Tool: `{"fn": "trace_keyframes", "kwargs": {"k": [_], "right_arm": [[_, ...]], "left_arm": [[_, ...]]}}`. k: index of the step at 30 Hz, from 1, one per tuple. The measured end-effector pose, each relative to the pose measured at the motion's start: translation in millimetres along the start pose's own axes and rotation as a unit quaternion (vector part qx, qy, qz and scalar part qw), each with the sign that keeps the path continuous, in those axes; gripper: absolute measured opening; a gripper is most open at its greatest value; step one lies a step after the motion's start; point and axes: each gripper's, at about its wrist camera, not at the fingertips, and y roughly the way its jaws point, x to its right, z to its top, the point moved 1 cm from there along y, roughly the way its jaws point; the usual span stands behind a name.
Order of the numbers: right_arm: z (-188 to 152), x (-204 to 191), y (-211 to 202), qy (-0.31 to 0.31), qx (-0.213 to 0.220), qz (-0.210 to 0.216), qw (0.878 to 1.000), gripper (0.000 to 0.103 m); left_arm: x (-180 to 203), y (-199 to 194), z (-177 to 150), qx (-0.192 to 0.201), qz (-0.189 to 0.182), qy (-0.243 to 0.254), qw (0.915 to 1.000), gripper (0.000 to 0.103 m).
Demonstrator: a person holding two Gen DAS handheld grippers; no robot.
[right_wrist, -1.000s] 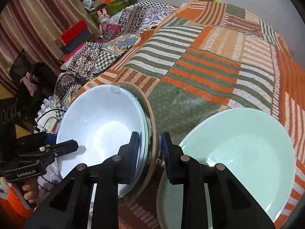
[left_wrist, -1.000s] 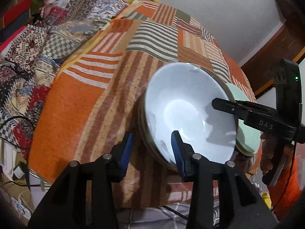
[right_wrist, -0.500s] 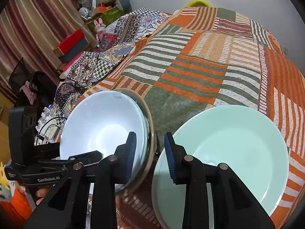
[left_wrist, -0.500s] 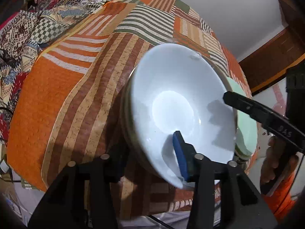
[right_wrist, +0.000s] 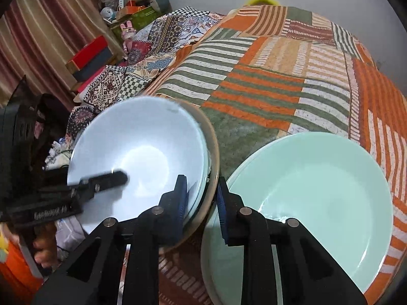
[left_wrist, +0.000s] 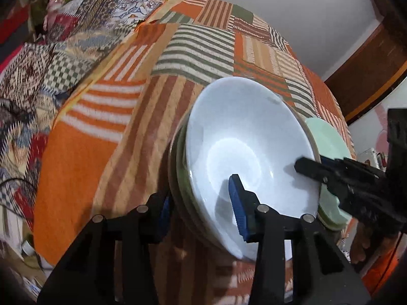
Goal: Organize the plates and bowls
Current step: 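Carry the bowl stack over the mint green plate stack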
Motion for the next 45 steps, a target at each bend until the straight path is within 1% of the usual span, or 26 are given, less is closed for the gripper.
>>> {"fn": "trace_keyframes", "kwargs": {"k": [2, 5, 7, 8, 11, 12, 15, 18, 20, 22, 24, 27, 31, 33, 45], "right_arm": [[0.9, 0.7, 0.2, 0.004, -0.001, 0.003, 1.0, 0.024], [2.4, 4.1, -0.6, 0.011, 0.0, 0.009, 1.0, 0.024], [5.4, 4.8, -6.3, 0.007, 0.014, -0.006, 1.0, 0.024], [7.7, 4.9, -10.2, 0.002, 0.022, -0.012, 1.0, 0.024], [16.7, 7.2, -11.9, 0.002, 0.023, -0.003, 1.0, 0.024], [18.7, 8.8, -10.4, 0.005, 0.021, 0.0, 1.0, 0.024], [17.8, 8.7, -4.1, 0.009, 0.012, 0.012, 1.0, 0.024], [12.2, 3.8, 2.5, -0.001, 0.001, 0.012, 1.0, 0.024], [8.1, 1.8, 8.3, -0.004, -0.009, 0.016, 1.0, 0.024], [5.0, 1.0, 12.2, -0.004, -0.015, 0.026, 1.0, 0.022], [3.5, -0.9, 12.1, -0.009, -0.009, 0.016, 1.0, 0.02], [4.1, 0.0, 11.3, -0.007, -0.007, 0.016, 1.0, 0.02], [5.4, -1.2, 10.5, -0.003, -0.005, 0.01, 1.0, 0.02], [4.8, -0.9, 9.4, 0.0, -0.003, 0.01, 1.0, 0.02], [6.9, -4.4, 3.9, 0.006, 0.011, 0.005, 1.0, 0.02]], "left_arm": [[-0.9, 0.4, 3.8, 0.0, -0.002, 0.002, 1.0, 0.041], [-6.4, -3.5, -0.4, 0.003, -0.021, -0.007, 0.9998, 0.041], [-9.9, -12.3, -5.6, 0.014, -0.023, -0.011, 0.9996, 0.041], [-12.6, -15.7, -8.3, 0.016, -0.028, -0.017, 0.9993, 0.041], [-22.3, -16.7, -16.9, 0.0, -0.05, -0.048, 0.9976, 0.042], [-23.2, -17.4, -19.4, 0.001, -0.054, -0.052, 0.9972, 0.042], [-20.3, -18.2, -26.6, 0.007, -0.045, -0.047, 0.9978, 0.042], [-16.3, -15.1, -30.4, 0.009, -0.046, -0.044, 0.9979, 0.042], [-12.7, -12.5, -31.8, 0.009, -0.047, -0.038, 0.9981, 0.039], [-8.4, -12.5, -33.2, 0.016, -0.031, -0.03, 0.999, 0.039], [-6.3, -12.7, -33.6, 0.019, -0.022, -0.028, 0.9992, 0.039], [-2.0, -13.1, -32.7, 0.023, -0.006, -0.023, 0.9995, 0.039], [9.7, -11.3, -31.8, 0.037, 0.039, 0.007, 0.9985, 0.039], [10.3, -11.0, -30.0, 0.042, 0.046, 0.012, 0.998, 0.039], [6.9, -12.4, -23.6, 0.049, 0.037, 0.005, 0.9981, 0.039]]}}
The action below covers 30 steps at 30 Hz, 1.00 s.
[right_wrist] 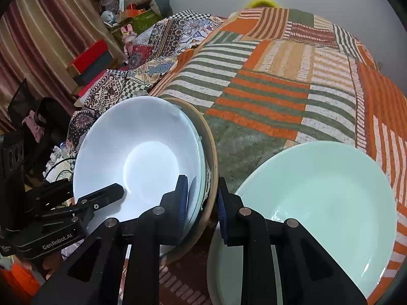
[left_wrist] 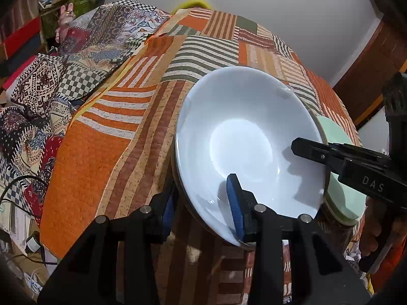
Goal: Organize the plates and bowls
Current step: 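Carry the bowl stack over the mint green plate stack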
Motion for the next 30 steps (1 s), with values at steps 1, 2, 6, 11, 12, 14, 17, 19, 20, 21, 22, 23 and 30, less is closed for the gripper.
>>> {"fn": "trace_keyframes", "kwargs": {"k": [1, 2, 6, 11, 12, 14, 17, 19, 20, 21, 22, 23, 30], "right_arm": [[0.7, 0.2, -0.5, 0.001, 0.001, 0.0, 1.0, 0.02], [1.1, 0.7, -0.8, 0.002, 0.002, 0.0, 1.0, 0.02], [1.3, 3.2, -0.1, 0.004, 0.003, -0.002, 1.0, 0.02], [1.1, 4.5, 3.5, 0.004, -0.005, -0.002, 1.0, 0.02], [1.0, 3.1, 3.4, 0.0, -0.005, -0.004, 1.0, 0.02], [0.7, 2.8, 3.9, -0.004, -0.006, -0.004, 1.0, 0.02], [1.2, 4.5, 4.2, -0.001, -0.008, 0.001, 1.0, 0.021], [1.0, 3.8, 4.8, -0.004, -0.008, 0.003, 1.0, 0.023], [0.8, 2.6, 4.7, -0.008, -0.008, 0.0, 1.0, 0.023], [0.8, 1.5, 4.8, -0.011, -0.008, -0.003, 1.0, 0.024], [0.8, 1.3, 5.0, -0.013, -0.007, -0.005, 1.0, 0.024], [1.1, 1.2, 5.1, -0.012, -0.007, -0.006, 1.0, 0.024], [0.6, 3.8, 2.4, 0.011, -0.002, -0.003, 1.0, 0.02]], "left_arm": [[0.0, -0.3, 0.4, 0.001, -0.002, -0.001, 1.0, 0.039], [0.5, -0.2, 1.0, 0.001, -0.003, 0.0, 1.0, 0.039], [1.4, 2.3, 2.5, 0.002, -0.006, 0.004, 1.0, 0.039], [3.1, 7.6, 4.4, -0.005, 0.004, 0.017, 0.9998, 0.039], [5.2, 9.5, 4.2, -0.007, 0.008, 0.029, 0.9995, 0.04], [6.6, 10.5, 4.4, -0.006, 0.01, 0.035, 0.9993, 0.043], [4.8, 11.9, 6.7, -0.003, 0.007, 0.027, 0.9996, 0.043], [0.7, 13.2, 8.2, -0.003, -0.005, 0.014, 0.9999, 0.043], [-1.2, 13.9, 9.1, -0.004, -0.007, 0.008, 0.9999, 0.043], [-2.3, 13.6, 9.6, -0.003, -0.008, 0.005, 1.0, 0.042], [-2.5, 13.2, 9.7, -0.002, -0.007, 0.005, 1.0, 0.04], [-2.3, 12.7, 10.0, -0.002, -0.005, 0.005, 1.0, 0.039], [6.6, 7.2, 11.0, -0.005, 0.018, 0.018, 0.9997, 0.038]]}}
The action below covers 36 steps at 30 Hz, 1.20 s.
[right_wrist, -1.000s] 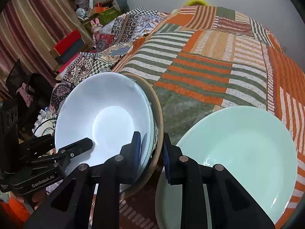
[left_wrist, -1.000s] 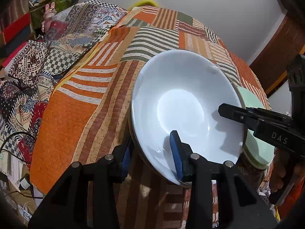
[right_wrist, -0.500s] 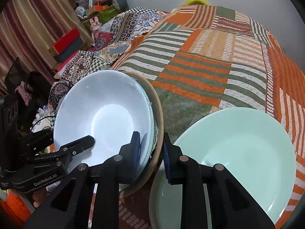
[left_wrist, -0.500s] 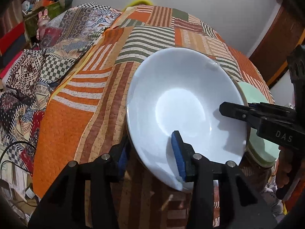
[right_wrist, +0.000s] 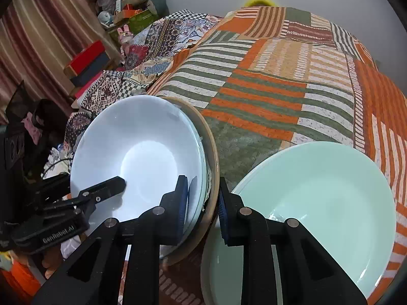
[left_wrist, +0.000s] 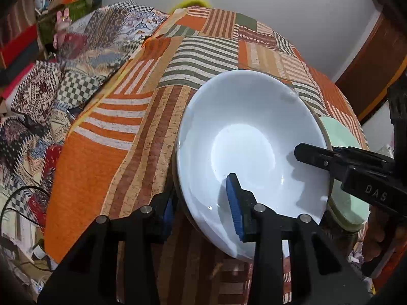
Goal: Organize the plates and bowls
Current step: 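Carry the bowl stack over the mint green plate stack, then lower the bowl stack onto the mint green plate with both grippers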
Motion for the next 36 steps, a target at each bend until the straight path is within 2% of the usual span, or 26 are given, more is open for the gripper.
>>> {"fn": "trace_keyframes", "kwargs": {"k": [11, 26, 36], "right_arm": [[3.8, -2.1, -14.9, 0.003, 0.016, 0.001, 1.0, 0.019], [7.2, 8.3, -55.0, 0.013, 0.053, -0.011, 0.998, 0.019], [-2.0, 25.6, -75.8, 0.032, 0.064, -0.021, 0.997, 0.019]], "left_arm": [[0.8, -8.7, 2.3, 0.002, -0.007, -0.018, 0.9998, 0.038], [32.7, -34.8, 16.8, 0.026, -0.024, 0.012, 0.9993, 0.038], [61.1, -41.1, 17.8, 0.025, -0.038, 0.033, 0.9984, 0.037]]}}
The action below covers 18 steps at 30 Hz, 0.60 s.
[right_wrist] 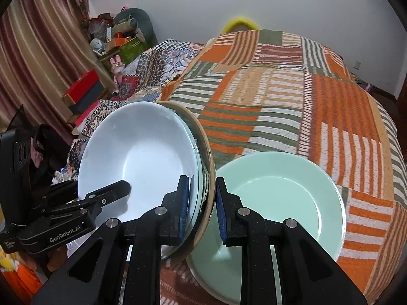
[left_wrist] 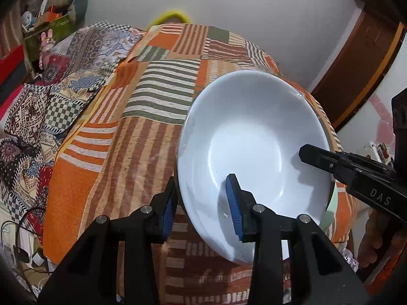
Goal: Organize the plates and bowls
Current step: 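Lower the bowl stack onto the mint green plate with both grippers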
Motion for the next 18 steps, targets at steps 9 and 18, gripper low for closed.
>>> {"fn": "trace_keyframes", "kwargs": {"k": [9, 18], "right_arm": [[-8.0, 18.3, -17.4, 0.018, 0.007, -0.01, 1.0, 0.019], [-18.3, 39.0, -32.8, 0.035, 0.013, -0.028, 0.999, 0.019]], "left_arm": [[24.5, 2.9, -0.1, -0.006, -0.012, 0.015, 0.9998, 0.037], [50.2, 12.9, -3.0, -0.019, -0.029, 0.032, 0.9989, 0.038]]}}
